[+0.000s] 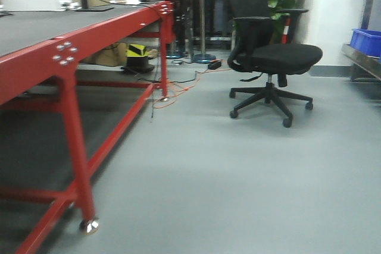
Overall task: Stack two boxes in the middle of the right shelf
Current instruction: 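Hold the box stack with both grippers while driving to the shelf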
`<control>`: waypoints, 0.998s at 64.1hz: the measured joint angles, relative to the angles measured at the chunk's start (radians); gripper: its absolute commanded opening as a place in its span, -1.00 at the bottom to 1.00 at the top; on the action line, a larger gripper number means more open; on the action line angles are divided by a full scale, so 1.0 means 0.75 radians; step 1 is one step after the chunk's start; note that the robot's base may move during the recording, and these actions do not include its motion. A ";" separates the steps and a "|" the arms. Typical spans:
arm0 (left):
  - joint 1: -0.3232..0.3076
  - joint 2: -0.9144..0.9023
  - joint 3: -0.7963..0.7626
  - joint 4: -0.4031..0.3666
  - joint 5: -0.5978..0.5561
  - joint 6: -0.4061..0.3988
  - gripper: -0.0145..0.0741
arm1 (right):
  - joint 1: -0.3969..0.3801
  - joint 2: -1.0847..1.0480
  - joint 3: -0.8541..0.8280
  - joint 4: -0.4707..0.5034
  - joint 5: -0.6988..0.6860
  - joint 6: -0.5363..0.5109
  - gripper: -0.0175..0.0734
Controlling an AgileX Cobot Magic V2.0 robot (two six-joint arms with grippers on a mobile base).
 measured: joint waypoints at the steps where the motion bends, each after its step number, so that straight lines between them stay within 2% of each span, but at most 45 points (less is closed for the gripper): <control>1: 0.000 0.000 0.000 0.000 0.000 0.000 -0.92 | 0.000 0.000 0.000 0.000 0.000 0.000 -0.97; 64: 0.000 0.000 0.000 0.002 0.000 0.000 -0.92 | 0.000 0.000 0.000 0.000 -0.002 0.000 -0.97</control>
